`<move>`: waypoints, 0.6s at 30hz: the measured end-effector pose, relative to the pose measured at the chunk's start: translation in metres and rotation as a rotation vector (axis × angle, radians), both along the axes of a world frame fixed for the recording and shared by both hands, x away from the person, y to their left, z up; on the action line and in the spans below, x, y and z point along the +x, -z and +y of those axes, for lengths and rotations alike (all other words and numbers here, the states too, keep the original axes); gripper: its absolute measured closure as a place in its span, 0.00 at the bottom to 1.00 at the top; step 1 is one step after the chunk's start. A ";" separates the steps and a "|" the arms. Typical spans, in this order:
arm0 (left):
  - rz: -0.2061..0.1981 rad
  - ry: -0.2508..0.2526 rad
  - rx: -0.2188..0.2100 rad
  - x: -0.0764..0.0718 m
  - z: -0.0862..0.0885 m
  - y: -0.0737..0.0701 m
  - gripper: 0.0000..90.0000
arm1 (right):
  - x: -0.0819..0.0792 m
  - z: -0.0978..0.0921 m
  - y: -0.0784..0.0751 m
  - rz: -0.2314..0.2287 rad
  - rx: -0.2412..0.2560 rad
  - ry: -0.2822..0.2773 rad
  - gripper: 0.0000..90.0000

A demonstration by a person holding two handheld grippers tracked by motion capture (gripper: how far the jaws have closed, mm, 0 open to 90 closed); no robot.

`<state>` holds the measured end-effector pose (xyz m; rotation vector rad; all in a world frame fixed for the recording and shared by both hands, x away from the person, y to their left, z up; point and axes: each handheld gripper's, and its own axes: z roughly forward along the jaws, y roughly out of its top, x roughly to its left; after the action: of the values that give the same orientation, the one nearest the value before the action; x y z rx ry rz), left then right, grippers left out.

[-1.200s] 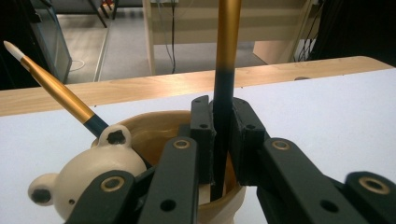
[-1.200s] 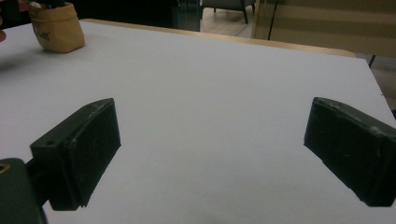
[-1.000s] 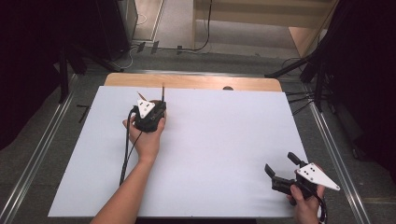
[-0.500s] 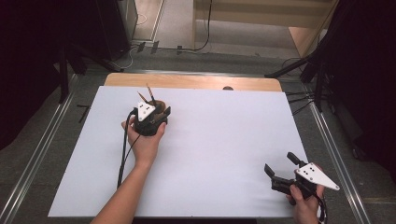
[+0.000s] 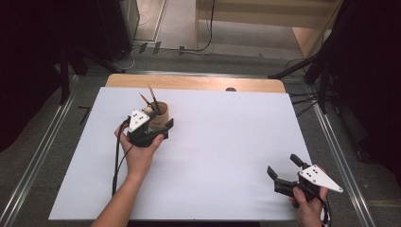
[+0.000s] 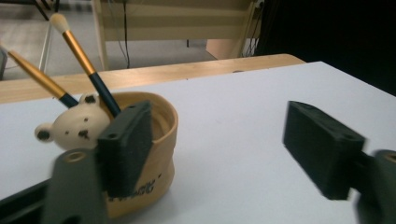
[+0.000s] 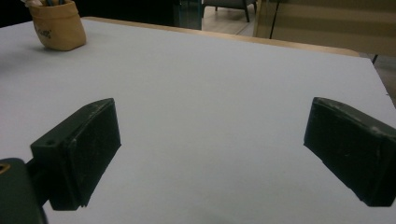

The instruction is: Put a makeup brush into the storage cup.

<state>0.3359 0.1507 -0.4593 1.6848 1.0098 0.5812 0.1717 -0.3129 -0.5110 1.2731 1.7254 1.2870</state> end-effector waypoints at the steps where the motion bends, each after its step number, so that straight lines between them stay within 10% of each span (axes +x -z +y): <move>1: 0.005 0.010 0.000 -0.001 0.002 0.000 0.13 | 0.000 0.000 0.000 0.000 -0.001 0.000 0.05; 18: -0.006 0.076 0.005 -0.026 0.033 0.004 0.00 | 0.000 0.002 0.000 0.000 -0.002 -0.003 0.05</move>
<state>0.3095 0.1833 -0.4637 1.7177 0.9364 0.5390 0.1721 -0.3110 -0.5112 1.2694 1.7289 1.2862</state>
